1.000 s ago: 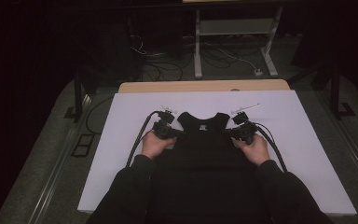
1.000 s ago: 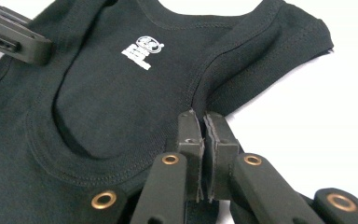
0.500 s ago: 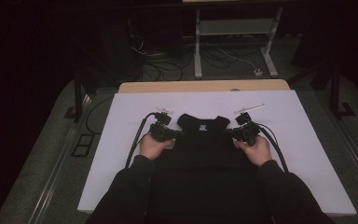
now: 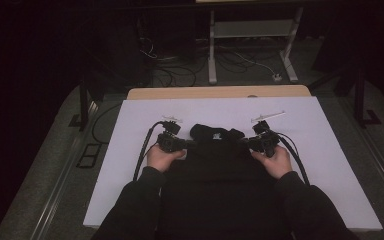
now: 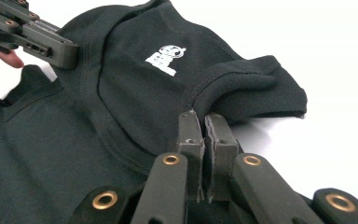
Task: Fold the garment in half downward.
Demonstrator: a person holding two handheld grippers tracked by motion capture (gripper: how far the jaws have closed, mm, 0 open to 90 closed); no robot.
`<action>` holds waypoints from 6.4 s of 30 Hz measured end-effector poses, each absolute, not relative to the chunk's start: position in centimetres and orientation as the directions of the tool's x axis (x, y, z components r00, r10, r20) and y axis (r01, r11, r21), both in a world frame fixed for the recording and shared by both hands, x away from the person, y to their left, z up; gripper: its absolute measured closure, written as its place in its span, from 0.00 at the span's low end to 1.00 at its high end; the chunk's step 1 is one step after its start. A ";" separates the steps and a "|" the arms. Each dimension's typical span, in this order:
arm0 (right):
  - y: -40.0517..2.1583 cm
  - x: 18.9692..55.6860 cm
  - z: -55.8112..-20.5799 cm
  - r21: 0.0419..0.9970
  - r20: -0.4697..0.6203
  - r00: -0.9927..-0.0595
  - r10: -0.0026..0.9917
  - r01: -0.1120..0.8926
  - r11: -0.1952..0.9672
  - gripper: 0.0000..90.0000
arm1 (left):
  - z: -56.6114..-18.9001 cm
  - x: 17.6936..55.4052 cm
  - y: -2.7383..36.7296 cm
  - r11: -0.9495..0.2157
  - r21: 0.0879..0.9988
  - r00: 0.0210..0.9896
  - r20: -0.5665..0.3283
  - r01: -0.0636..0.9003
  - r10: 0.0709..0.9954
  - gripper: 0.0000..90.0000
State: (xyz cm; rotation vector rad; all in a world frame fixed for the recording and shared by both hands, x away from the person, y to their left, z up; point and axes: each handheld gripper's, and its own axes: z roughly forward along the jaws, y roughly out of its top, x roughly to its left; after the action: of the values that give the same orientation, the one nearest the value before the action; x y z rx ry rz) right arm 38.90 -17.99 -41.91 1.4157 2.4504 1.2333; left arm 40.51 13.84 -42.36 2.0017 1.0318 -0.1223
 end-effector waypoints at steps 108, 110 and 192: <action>-19.9 25.2 -41.8 0.586 0.410 -0.652 0.638 0.724 0.363 0.94 | -42.1 26.4 14.5 -0.472 0.601 0.749 -0.376 0.645 0.545 0.91; -19.9 24.8 -41.8 0.584 0.411 -0.654 0.635 0.724 0.367 0.94 | -42.1 26.1 14.7 -0.478 0.599 0.752 -0.375 0.643 0.541 0.91; -23.0 22.4 -37.8 0.665 0.349 -0.657 0.668 0.676 0.318 0.14 | -38.6 24.7 18.5 -0.438 0.659 0.770 -0.372 0.612 0.518 0.22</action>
State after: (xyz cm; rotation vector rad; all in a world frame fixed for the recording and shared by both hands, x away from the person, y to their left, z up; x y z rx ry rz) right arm 22.39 -22.97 -37.77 1.3042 2.5580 1.2995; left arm 24.73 18.49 -38.63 2.1281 0.8400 -0.1443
